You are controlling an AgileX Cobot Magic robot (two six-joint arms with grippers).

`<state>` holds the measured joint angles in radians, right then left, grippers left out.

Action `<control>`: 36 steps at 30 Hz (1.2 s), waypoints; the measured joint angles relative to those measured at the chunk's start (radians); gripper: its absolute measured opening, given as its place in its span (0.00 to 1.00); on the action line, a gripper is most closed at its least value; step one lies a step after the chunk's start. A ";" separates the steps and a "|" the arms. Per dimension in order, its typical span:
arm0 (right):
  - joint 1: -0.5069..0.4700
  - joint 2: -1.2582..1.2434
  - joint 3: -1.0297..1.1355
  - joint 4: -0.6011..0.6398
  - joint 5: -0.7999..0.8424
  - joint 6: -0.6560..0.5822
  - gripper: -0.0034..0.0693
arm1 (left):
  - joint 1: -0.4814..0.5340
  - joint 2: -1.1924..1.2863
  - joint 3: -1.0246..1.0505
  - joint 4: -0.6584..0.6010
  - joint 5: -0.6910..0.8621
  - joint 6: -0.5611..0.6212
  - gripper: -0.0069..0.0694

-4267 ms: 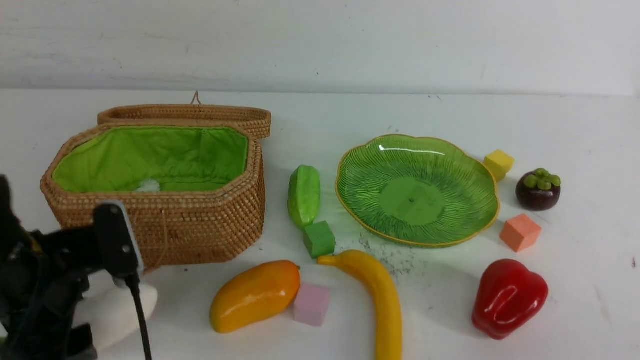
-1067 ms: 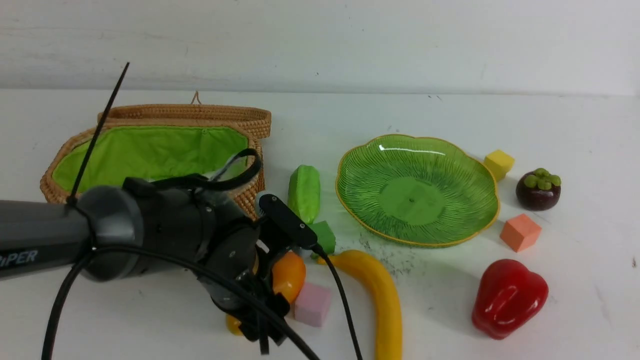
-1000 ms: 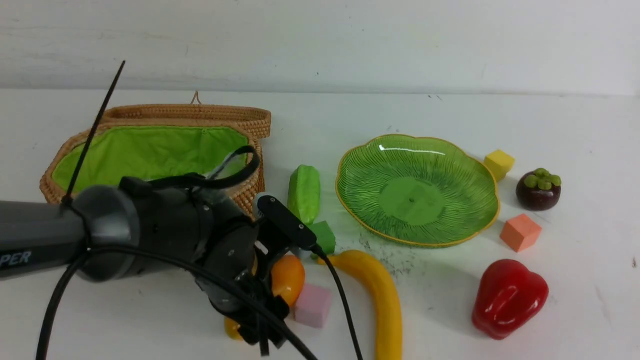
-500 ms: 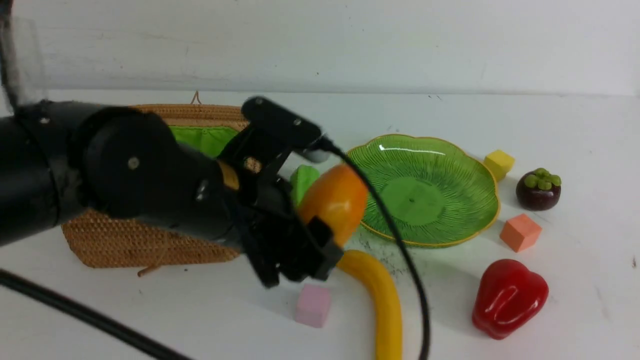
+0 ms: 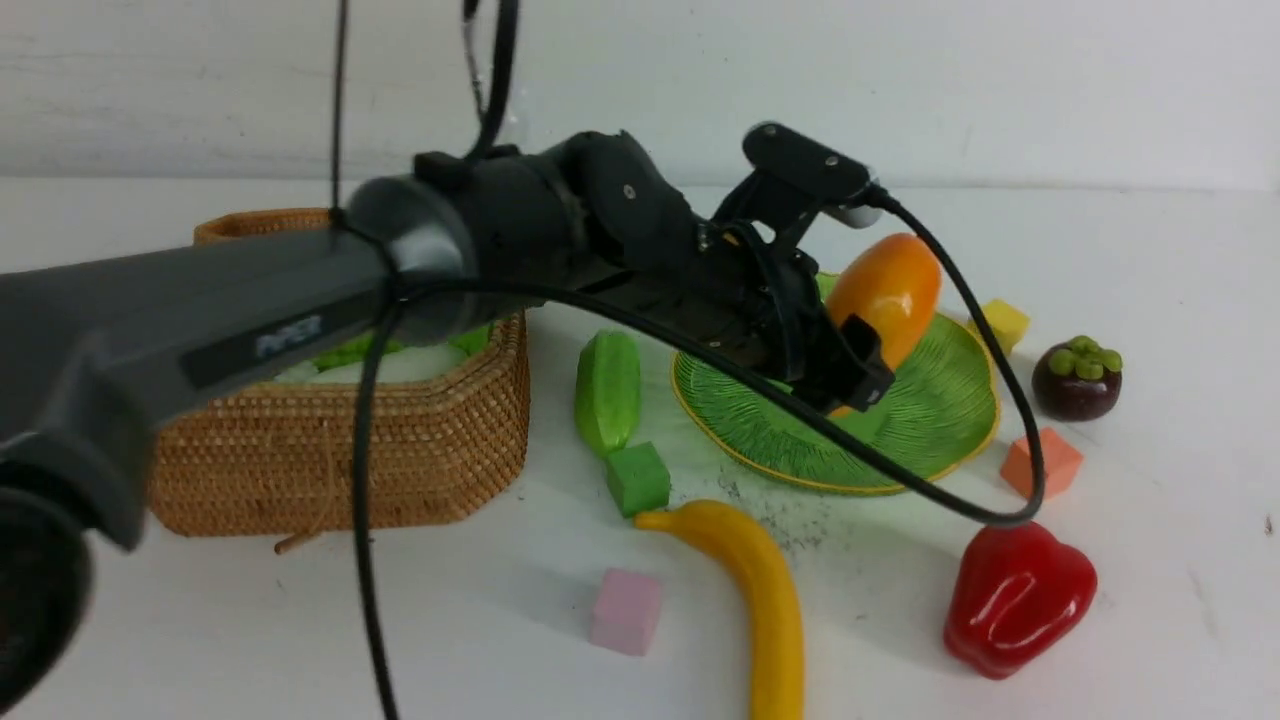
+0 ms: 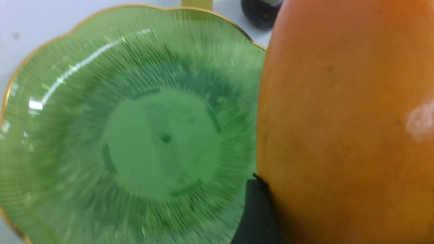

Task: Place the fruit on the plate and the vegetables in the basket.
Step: Grab the mango with your left arm and place it on the right plate, then use the left arm to grab a banana and put it into the right plate

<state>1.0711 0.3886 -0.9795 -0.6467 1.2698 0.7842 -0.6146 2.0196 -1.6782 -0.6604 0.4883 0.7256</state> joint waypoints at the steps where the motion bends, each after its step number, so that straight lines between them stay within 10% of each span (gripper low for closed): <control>1: 0.000 0.000 0.000 0.015 0.000 0.000 0.18 | 0.000 0.041 -0.043 0.015 0.000 0.000 0.76; 23: 0.000 0.000 0.000 0.075 -0.011 0.001 0.18 | 0.001 0.111 -0.130 0.057 0.043 -0.105 0.81; 31: 0.000 0.000 0.000 0.217 -0.012 -0.050 0.18 | -0.001 -0.147 -0.134 0.291 0.462 -0.591 0.10; 36: 0.000 0.000 0.000 0.312 -0.012 -0.112 0.18 | -0.055 -0.226 -0.105 0.472 0.645 -0.769 0.07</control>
<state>1.0711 0.3886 -0.9795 -0.3343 1.2577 0.6722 -0.6700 1.7940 -1.7832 -0.1887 1.1333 -0.0436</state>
